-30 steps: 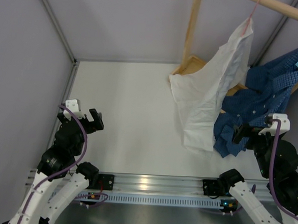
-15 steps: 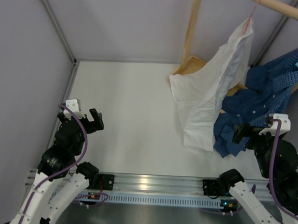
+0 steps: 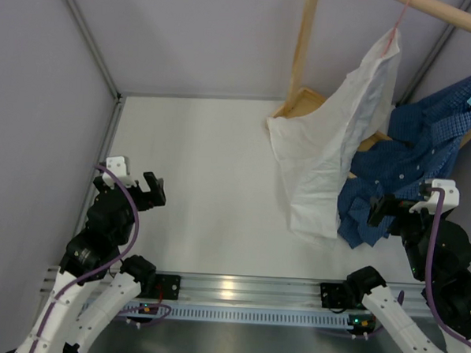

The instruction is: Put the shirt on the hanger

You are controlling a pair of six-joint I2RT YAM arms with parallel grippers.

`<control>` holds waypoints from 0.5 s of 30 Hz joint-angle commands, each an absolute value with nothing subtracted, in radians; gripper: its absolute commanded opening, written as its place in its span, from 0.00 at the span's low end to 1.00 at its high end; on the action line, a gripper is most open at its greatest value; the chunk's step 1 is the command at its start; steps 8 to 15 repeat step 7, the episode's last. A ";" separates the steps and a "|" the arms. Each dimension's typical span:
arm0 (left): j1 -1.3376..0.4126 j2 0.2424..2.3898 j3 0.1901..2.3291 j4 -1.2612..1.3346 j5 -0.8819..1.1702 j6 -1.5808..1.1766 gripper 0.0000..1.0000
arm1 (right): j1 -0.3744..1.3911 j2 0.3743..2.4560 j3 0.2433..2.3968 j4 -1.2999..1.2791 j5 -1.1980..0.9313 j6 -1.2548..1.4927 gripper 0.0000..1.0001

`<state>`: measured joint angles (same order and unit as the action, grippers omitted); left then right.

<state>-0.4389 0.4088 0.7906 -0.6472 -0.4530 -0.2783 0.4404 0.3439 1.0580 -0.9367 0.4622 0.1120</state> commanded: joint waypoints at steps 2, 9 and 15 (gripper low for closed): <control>-0.433 0.422 0.784 -0.592 -0.431 -0.261 0.98 | 0.445 0.337 1.054 -0.939 0.465 0.109 0.99; -0.433 0.423 0.784 -0.592 -0.428 -0.262 0.98 | 0.445 0.342 1.054 -0.939 0.460 0.114 0.99; -0.433 0.423 0.784 -0.592 -0.428 -0.262 0.98 | 0.445 0.342 1.054 -0.939 0.460 0.114 0.99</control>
